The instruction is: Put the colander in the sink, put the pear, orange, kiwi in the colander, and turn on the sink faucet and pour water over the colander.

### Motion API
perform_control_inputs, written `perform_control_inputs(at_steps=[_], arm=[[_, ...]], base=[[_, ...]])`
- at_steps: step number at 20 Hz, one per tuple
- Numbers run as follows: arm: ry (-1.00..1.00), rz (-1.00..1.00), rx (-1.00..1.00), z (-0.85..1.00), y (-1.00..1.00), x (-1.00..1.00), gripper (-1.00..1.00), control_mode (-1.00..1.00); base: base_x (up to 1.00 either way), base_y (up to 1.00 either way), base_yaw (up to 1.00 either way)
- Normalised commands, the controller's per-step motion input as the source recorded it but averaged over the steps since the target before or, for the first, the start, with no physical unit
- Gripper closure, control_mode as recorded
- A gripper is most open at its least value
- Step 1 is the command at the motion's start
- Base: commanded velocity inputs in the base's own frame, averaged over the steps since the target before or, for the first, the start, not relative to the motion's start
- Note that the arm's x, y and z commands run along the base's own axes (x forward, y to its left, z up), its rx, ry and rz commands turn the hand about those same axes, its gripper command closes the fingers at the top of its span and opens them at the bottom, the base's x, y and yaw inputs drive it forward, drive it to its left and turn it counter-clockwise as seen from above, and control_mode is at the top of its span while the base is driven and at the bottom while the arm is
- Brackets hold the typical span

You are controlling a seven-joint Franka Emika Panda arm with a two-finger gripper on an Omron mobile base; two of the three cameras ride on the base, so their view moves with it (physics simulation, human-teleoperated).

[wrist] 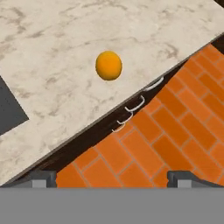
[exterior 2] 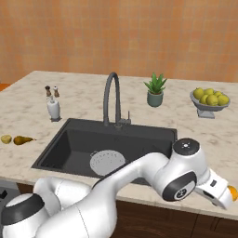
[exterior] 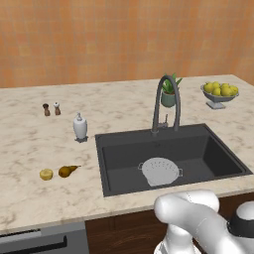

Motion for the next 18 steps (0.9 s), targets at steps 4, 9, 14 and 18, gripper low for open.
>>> perform_control_inputs(at_steps=[4,9,14,18], arm=[[0.01,0.06,0.0,-0.24,-0.52,0.42,-1.0,-1.0],[0.05,0.11,0.0,-0.22,-0.37,0.52,-1.0,-1.0],[0.08,0.08,0.0,-0.24,-0.63,0.44,-1.0,-1.0],[0.05,0.07,0.0,-0.3,-0.43,0.44,-1.0,-1.0]], base=[[0.0,0.0,0.0],[0.0,0.0,0.0],[0.0,0.0,0.0],[0.0,0.0,0.0]])
